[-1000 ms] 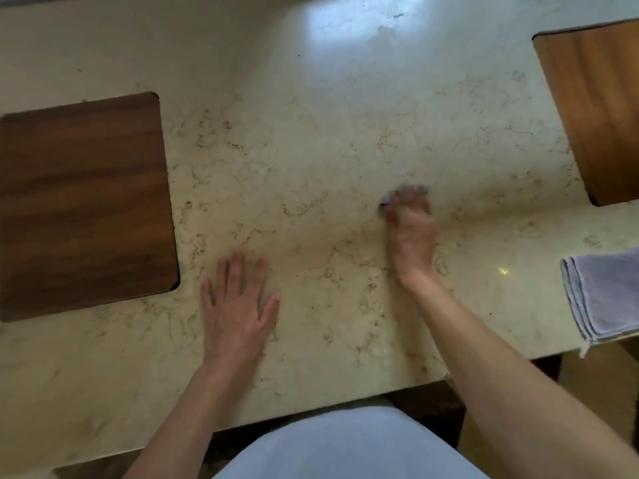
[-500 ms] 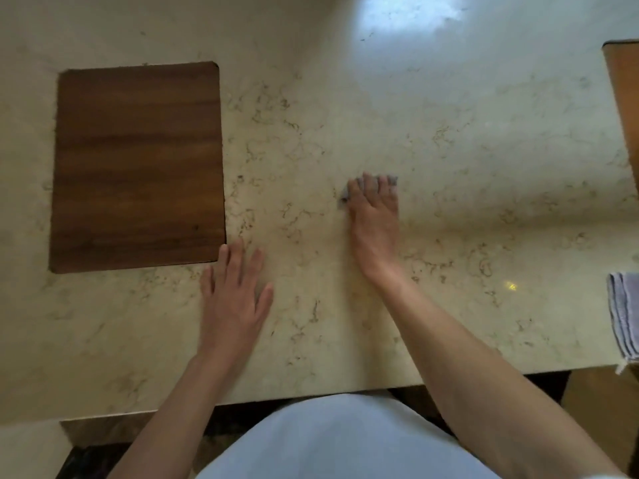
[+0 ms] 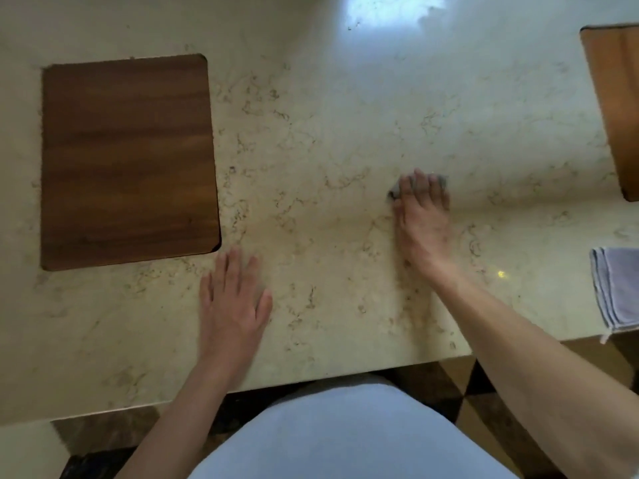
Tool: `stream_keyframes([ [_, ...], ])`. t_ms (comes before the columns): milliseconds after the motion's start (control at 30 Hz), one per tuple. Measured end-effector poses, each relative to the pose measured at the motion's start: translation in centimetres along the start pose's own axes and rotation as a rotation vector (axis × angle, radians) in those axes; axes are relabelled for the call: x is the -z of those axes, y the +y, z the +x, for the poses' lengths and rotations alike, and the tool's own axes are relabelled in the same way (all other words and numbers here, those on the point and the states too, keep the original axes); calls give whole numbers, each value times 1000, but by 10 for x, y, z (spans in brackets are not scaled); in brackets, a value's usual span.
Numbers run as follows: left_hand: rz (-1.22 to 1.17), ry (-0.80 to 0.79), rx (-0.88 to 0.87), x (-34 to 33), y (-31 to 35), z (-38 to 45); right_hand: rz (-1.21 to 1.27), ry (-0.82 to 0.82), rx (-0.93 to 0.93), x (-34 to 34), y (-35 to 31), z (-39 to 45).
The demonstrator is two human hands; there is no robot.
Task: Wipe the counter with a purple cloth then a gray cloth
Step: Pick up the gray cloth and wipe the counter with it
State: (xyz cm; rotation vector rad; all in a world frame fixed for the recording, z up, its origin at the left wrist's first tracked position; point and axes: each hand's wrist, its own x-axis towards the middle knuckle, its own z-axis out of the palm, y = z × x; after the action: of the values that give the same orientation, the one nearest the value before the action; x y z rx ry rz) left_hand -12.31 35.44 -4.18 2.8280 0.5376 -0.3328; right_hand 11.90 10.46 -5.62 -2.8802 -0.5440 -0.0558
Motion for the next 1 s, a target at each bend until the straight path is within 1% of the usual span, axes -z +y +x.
stream_keyframes([
  [33,0,0,-2,1,0,-1,-10,35,-5,-8,-25,-8],
  [67,-4,3,-2,1,2,-1,3,45,59,-11,-54,-26],
  [100,-5,7,3,2,3,1,50,50,176,-12,-81,-53],
  [133,-7,11,16,2,5,2,109,4,297,-10,-103,-85],
  [167,-11,12,32,2,8,4,169,-78,423,-5,-114,-115],
  [233,-33,15,84,1,17,7,209,-256,642,9,-100,-163],
  [267,-43,14,110,1,22,9,186,-324,712,15,-74,-170],
  [300,-44,6,125,0,29,11,138,-332,718,20,-41,-166],
  [333,-39,-2,124,0,36,14,67,-299,662,24,-2,-152],
  [367,-32,-5,109,-1,44,17,-20,-232,546,30,37,-132],
  [433,-18,-6,85,-3,59,26,-128,-185,169,48,104,-77],
  [467,-9,-7,80,-3,66,30,-140,-162,25,54,120,-52],
  [500,-4,-8,79,-4,73,33,-150,-119,-61,54,121,-33],
  [533,-11,-8,82,-4,79,35,-146,-82,-118,48,106,-22],
  [567,-26,-6,87,-4,83,36,-136,-57,-145,38,80,-18],
  [600,-38,-3,84,-4,87,38,-109,-52,-121,27,49,-24],
  [667,-23,14,55,-3,94,44,-21,-69,90,7,-17,-60],
  [700,-2,22,41,-2,97,48,43,-113,207,5,-43,-83],
  [733,15,23,32,-1,100,52,98,-168,306,7,-56,-108],
  [767,22,19,27,0,103,56,122,-210,375,10,-53,-128],
  [833,16,0,15,1,108,62,84,-257,444,18,-13,-146],
  [900,-3,-33,-6,-1,111,63,-52,-239,368,24,51,-135],
  [933,-7,-37,-8,-2,111,63,-115,-228,262,31,84,-120],
  [1000,-13,-46,-1,-3,111,64,-153,-220,-26,41,135,-79],
])
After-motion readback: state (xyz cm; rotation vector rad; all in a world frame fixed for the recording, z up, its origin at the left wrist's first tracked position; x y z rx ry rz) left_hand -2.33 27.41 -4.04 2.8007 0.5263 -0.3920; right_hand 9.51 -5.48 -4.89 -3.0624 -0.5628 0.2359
